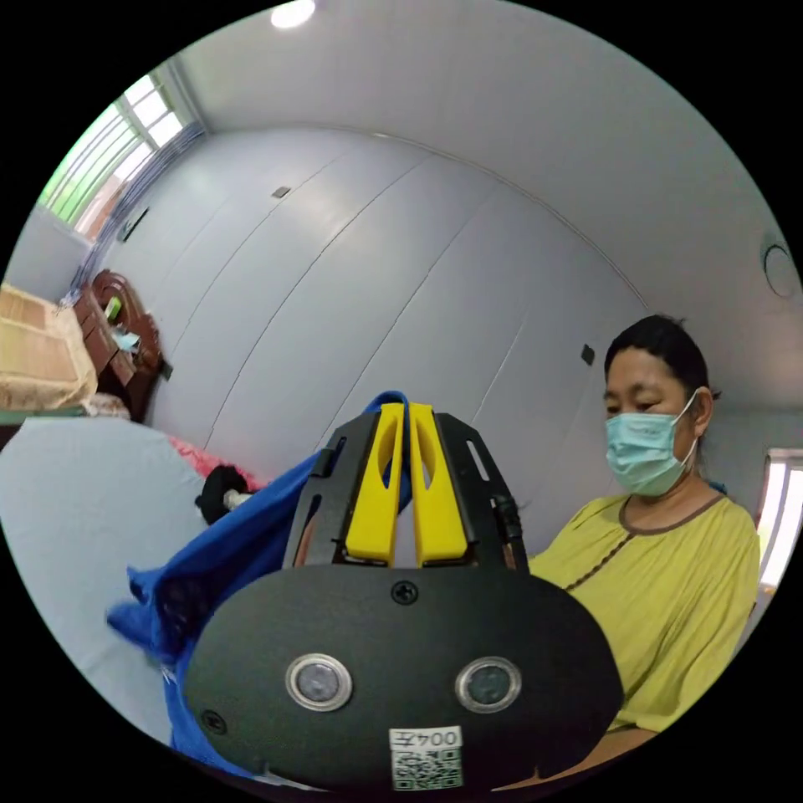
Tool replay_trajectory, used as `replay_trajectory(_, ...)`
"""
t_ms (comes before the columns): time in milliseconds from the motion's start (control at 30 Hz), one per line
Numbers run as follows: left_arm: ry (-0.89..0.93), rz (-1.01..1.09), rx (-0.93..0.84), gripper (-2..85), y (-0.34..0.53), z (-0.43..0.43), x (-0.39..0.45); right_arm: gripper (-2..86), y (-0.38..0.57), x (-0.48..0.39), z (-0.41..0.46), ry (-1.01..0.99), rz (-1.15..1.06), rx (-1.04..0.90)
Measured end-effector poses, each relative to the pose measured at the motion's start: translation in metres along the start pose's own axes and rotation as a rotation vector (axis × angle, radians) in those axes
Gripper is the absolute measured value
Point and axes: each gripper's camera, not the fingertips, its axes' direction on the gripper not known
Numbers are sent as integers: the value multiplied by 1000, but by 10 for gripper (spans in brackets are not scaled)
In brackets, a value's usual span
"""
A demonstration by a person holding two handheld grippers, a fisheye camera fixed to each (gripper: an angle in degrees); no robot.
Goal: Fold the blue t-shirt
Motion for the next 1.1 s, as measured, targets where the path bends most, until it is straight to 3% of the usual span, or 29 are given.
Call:
replay_trajectory(133, -21, 100, 17, 7, -60, 29, 44, 71, 14, 5, -32, -186, 26, 166)
replay_trajectory(200, -53, 124, 26, 7, -82, 42, 65, 118, 35, 12, -83, -429, 5, 464)
replay_trajectory(300, -140, 169, 60, 8, -113, 64, 104, 158, 64, 5, -155, -533, -91, 857)
replay_trajectory(400, -262, 226, 105, 8, -137, 87, 145, 165, 72, -9, -217, -566, -204, 1000)
replay_trajectory(667, -420, 339, 143, 8, -185, 151, 229, 182, 70, -32, -307, -698, -325, 1094)
replay_trajectory(833, -467, 361, 180, 8, -209, 177, 259, 189, 52, -32, -317, -755, -278, 1017)
replay_trajectory(1100, -458, 358, 187, 8, -222, 215, 274, 192, -6, 2, -369, -771, -105, 1129)
